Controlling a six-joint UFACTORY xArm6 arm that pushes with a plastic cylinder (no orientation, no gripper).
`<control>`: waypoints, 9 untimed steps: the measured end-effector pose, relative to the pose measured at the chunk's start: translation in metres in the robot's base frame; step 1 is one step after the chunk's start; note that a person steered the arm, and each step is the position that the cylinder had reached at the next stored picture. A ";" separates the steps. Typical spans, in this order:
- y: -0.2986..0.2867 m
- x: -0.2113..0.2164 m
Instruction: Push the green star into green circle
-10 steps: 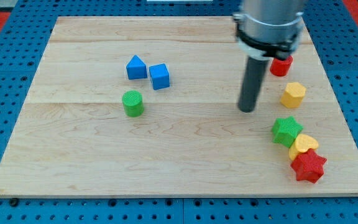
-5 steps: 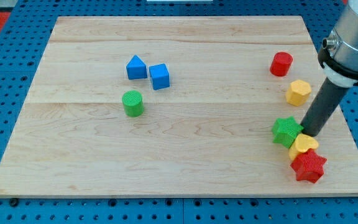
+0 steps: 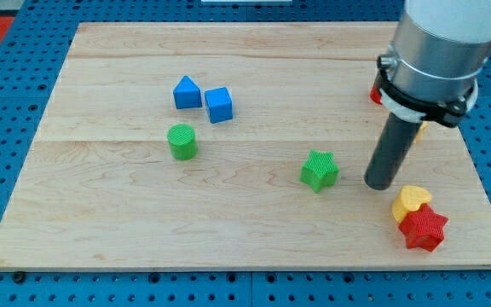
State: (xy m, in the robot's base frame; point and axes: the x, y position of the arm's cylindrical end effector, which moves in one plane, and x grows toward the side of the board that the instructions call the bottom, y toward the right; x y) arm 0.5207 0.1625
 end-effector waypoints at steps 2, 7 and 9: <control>-0.066 -0.010; -0.228 -0.051; -0.141 -0.057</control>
